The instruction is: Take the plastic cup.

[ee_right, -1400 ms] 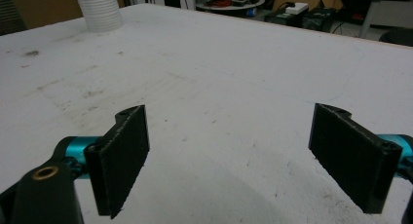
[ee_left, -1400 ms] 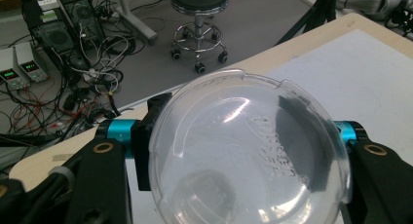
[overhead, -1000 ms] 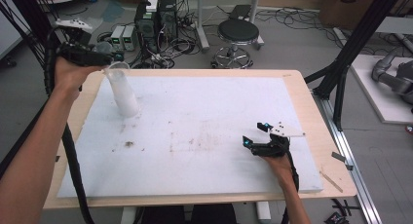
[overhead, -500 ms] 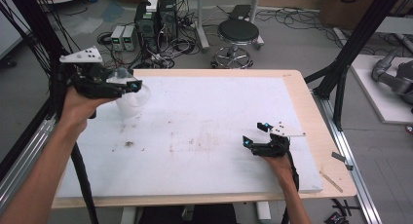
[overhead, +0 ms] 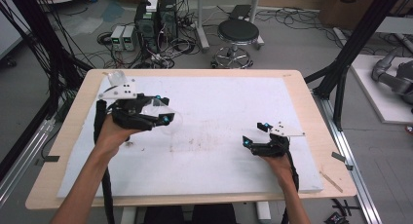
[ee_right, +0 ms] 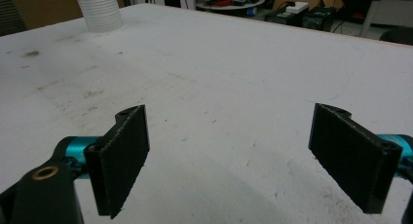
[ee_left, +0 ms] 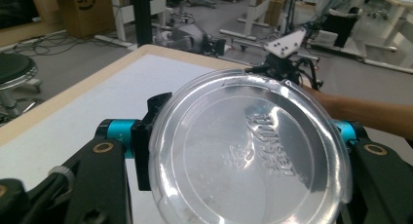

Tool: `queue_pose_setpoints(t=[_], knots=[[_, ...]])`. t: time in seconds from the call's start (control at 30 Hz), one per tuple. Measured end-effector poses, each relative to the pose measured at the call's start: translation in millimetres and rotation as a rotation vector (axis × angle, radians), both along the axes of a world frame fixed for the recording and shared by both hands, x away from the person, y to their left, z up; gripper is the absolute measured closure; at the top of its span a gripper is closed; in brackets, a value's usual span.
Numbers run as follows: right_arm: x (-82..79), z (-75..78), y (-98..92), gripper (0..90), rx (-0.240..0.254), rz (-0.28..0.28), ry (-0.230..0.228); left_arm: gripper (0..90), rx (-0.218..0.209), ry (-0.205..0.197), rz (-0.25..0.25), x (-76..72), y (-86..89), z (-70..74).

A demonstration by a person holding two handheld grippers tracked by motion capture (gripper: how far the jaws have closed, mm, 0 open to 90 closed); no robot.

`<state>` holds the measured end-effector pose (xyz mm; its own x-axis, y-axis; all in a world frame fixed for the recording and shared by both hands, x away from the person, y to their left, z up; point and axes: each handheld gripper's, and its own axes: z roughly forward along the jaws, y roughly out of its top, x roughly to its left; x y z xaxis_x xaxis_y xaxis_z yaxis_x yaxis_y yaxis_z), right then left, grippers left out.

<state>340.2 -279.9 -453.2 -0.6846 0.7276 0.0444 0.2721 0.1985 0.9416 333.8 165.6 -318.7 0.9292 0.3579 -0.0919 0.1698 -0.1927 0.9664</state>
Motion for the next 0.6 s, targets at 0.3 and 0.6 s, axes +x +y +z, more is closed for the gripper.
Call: queue_pose_setpoints(t=[0.3,0.6], knots=[[0.1,0.0,0.6,14.7,-0.006,-0.002,0.004,39.7,-0.015,0.015,-0.063,-5.0,-12.5,-30.7],[0.5,0.0,0.7,14.7,-0.006,-0.002,0.007,39.7,-0.025,0.004,-0.100,-7.0,-13.6,-39.7]])
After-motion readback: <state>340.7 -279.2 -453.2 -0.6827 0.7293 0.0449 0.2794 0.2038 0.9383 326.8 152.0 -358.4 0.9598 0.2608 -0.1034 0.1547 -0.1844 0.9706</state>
